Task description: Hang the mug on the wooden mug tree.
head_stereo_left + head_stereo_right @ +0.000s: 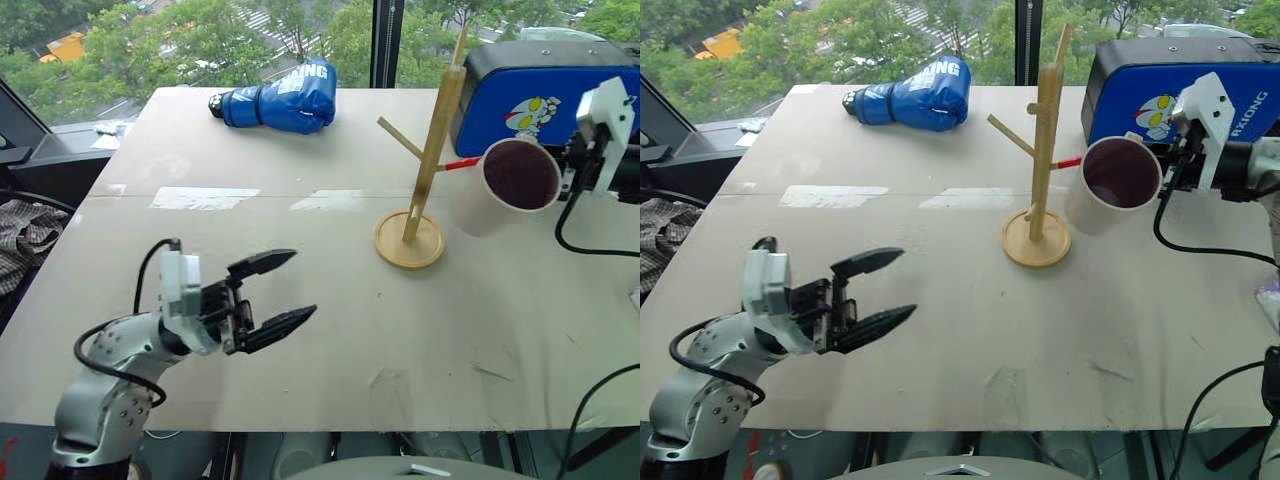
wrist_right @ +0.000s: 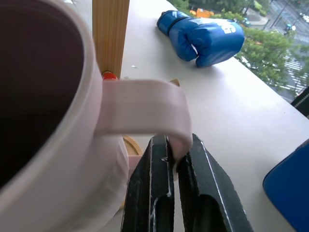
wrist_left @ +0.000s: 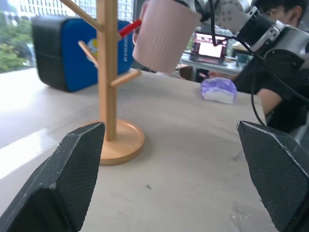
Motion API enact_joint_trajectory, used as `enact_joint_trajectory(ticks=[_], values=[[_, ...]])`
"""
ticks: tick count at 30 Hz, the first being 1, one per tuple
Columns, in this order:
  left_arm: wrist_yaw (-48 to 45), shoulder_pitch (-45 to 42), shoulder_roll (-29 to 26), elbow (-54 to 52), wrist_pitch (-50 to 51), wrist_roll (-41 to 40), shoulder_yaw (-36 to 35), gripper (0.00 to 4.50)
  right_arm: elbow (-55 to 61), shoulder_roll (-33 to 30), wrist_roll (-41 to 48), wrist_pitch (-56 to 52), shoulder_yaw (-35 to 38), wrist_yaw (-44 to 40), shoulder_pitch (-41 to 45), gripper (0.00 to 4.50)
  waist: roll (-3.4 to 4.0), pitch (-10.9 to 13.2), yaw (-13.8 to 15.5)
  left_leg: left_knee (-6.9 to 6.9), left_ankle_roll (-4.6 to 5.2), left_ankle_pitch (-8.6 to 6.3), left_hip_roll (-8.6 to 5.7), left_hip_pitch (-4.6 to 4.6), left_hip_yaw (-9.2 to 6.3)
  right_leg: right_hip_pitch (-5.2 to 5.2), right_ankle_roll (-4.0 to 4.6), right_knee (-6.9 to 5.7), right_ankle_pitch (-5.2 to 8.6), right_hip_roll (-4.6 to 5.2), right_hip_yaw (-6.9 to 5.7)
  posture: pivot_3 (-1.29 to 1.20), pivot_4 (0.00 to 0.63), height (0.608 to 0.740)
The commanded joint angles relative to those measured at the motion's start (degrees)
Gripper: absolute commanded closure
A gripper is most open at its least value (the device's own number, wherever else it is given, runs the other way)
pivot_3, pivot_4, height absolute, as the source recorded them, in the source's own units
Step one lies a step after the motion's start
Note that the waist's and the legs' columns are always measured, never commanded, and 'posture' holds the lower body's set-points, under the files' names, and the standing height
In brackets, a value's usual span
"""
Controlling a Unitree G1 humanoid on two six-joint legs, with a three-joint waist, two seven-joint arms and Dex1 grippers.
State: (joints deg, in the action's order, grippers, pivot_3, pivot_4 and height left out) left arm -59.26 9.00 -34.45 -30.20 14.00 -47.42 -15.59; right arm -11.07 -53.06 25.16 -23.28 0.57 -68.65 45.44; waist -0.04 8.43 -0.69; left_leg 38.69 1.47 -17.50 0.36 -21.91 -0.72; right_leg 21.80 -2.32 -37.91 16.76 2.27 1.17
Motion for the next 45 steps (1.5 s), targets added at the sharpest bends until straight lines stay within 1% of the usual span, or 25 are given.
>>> enact_joint_trajectory(ticks=[1,5,11,14,17,18,20,21,22,23,25,26,27,31,34,36,39,42,45], values=[[1.3,1.0,2.0,-3.4,-2.2,-3.1,-2.8,0.0,-2.4,0.1,-2.1,1.8,-1.5,-4.2,4.5,4.39,0.01,0.0,0.0,0.0,0.0,0.0,0.0,-0.01,0.0,0.0,0.0,0.0,0.0,0.01,-0.01,0.0,0.15,0.74],[2.3,0.9,4.4,-4.8,-3.4,-5.1,-3.6,0.0,-5.4,1.0,-4.4,1.3,-4.5,-7.4,9.0,4.39,0.01,0.0,-0.1,0.0,0.0,0.0,0.0,-0.01,-0.02,0.01,0.0,0.0,0.0,0.02,-0.02,0.0,0.15,0.74],[2.6,1.0,4.9,-4.8,-3.6,-4.6,-2.7,0.0,-11.0,2.7,-8.6,1.5,-8.4,-11.3,15.5,4.39,0.02,0.0,-0.1,0.0,-0.02,0.0,0.0,0.0,-0.01,0.01,0.02,-0.02,0.0,0.02,-0.02,0.0,0.15,0.74],[3.4,0.4,5.2,-4.7,-3.7,-4.1,-2.0,0.0,-12.8,4.1,-12.0,-1.4,-11.2,-10.2,18.0,4.39,0.02,0.0,-0.1,0.0,-0.02,0.01,0.0,0.0,-0.01,0.02,0.02,-0.01,0.0,0.02,-0.01,0.0,0.15,0.74],[3.7,-0.2,5.6,-4.1,-3.8,-4.2,-1.7,0.0,-14.9,5.8,-14.6,-0.7,-13.4,-10.6,19.4,4.39,0.02,0.0,-0.1,0.0,-0.03,0.01,0.0,-0.01,-0.02,0.03,0.02,-0.02,0.0,0.02,-0.02,0.0,0.15,0.74],[3.6,-0.4,6.0,-3.8,-3.9,-4.9,-2.0,0.0,-15.1,6.2,-15.1,-0.4,-13.7,-10.8,19.4,4.16,0.02,0.0,-0.1,-0.01,-0.03,0.01,0.0,-0.01,-0.01,0.03,0.02,-0.02,-0.01,0.02,-0.02,0.0,0.15,0.74],[3.8,-0.7,6.7,-3.5,-3.8,-6.2,-2.3,0.0,-15.3,6.3,-15.8,-0.1,-13.7,-11.6,19.1,3.54,0.03,0.0,-0.1,-0.01,-0.04,0.01,0.0,-0.02,-0.01,0.05,0.02,-0.01,0.0,0.03,-0.02,0.0,0.15,0.74],[3.8,-0.8,6.9,-3.5,-3.7,-6.4,-2.4,0.0,-14.9,6.1,-15.9,0.0,-12.9,-10.8,18.5,3.06,0.03,0.0,0.0,-0.01,-0.04,0.01,0.0,-0.06,-0.03,0.07,0.02,0.0,-0.01,0.03,-0.04,0.0,0.15,0.74],[3.8,-0.8,6.9,-3.5,-3.7,-6.4,-2.4,0.0,-14.6,6.0,-16.1,0.3,-12.2,-10.1,18.1,2.68,0.02,0.0,0.0,-0.01,-0.05,0.01,-0.01,-0.11,-0.03,0.14,0.02,-0.01,-0.01,0.05,-0.04,0.0,0.15,0.74],[3.8,-0.9,7.1,-3.5,-3.8,-6.3,-2.4,0.0,-14.3,5.8,-16.0,0.4,-11.3,-9.4,17.6,2.05,0.02,0.0,0.0,-0.01,-0.05,0.02,-0.01,-0.16,-0.04,0.18,0.02,0.0,-0.01,0.05,-0.07,0.0,0.15,0.74],[3.8,-0.8,7.3,-3.5,-3.9,-6.2,-2.1,0.0,-13.2,5.2,-15.4,0.1,-9.2,-7.8,16.4,1.08,0.02,0.0,0.1,0.0,-0.05,0.02,-0.01,-0.26,-0.04,0.3,0.02,-0.01,-0.01,0.05,-0.06,0.0,0.15,0.74],[3.5,-0.7,7.6,-3.3,-4.0,-5.9,-1.6,0.0,-11.5,3.8,-14.4,-1.4,-7.0,-6.9,14.6,0.64,0.02,0.0,0.1,0.0,-0.06,0.02,-0.01,-0.34,-0.04,0.36,0.02,-0.01,-0.01,0.05,-0.06,0.0,0.15,0.74],[3.2,-0.7,7.7,-3.1,-4.0,-5.6,-1.1,0.0,-10.4,2.6,-13.8,-2.3,-5.3,-6.2,13.1,0.64,0.02,0.0,0.3,0.0,-0.06,0.02,-0.01,-0.35,-0.04,0.38,0.02,-0.02,-0.01,0.05,-0.06,0.0,0.15,0.74],[2.2,-0.7,7.7,-1.7,-3.4,-3.8,1.3,0.0,-5.0,-1.2,-10.7,-4.9,1.0,-4.5,6.2,0.64,0.03,0.0,0.4,0.18,-0.06,0.02,-0.04,-0.92,-0.11,0.82,0.01,-0.08,-0.01,0.06,-0.14,0.0,0.15,0.74],[3.1,-2.4,7.6,-0.1,-2.7,-1.4,4.3,0.0,-1.8,-4.2,-10.4,-3.5,7.7,-0.8,-2.9,0.64,0.04,0.0,0.1,0.21,-0.06,0.02,-0.04,-0.89,-0.1,0.81,0.0,-0.15,-0.02,0.03,-0.12,0.0,0.15,0.74],[3.1,-3.4,7.6,1.0,-2.3,-0.8,5.4,0.0,0.9,-5.2,-8.9,-3.5,12.7,0.7,-9.5,0.64,0.01,0.0,0.5,0.26,-0.05,0.03,-0.04,-0.9,-0.22,0.72,0.0,-0.18,-0.02,0.03,-0.23,0.0,0.15,0.74],[2.3,-4.3,7.2,3.5,-2.3,0.8,6.4,0.0,6.6,-4.5,-5.4,-6.4,22.3,2.8,-21.4,0.64,0.03,0.0,0.8,0.38,-0.03,0.02,-0.04,-0.88,-0.15,0.68,0.0,-0.25,-0.02,0.01,-0.16,0.0,0.15,0.74],[1.9,-4.2,6.3,6.2,-2.5,3.0,6.5,0.0,12.6,-2.3,-2.8,-9.2,29.5,5.3,-32.4,0.64,0.09,-0.1,1.0,0.42,-0.03,0.02,-0.04,-0.85,-0.17,0.65,-0.01,-0.3,-0.02,-0.03,-0.18,0.0,0.15,0.74],[1.8,-3.4,5.1,8.6,-3.2,5.8,6.1,0.0,18.2,1.1,-0.9,-10.4,33.9,7.2,-42.1,0.64,0.1,-0.1,0.7,0.47,-0.01,0.0,-0.03,-0.72,-0.1,0.64,-0.01,-0.46,-0.02,-0.09,-0.06,0.0,0.15,0.74]])
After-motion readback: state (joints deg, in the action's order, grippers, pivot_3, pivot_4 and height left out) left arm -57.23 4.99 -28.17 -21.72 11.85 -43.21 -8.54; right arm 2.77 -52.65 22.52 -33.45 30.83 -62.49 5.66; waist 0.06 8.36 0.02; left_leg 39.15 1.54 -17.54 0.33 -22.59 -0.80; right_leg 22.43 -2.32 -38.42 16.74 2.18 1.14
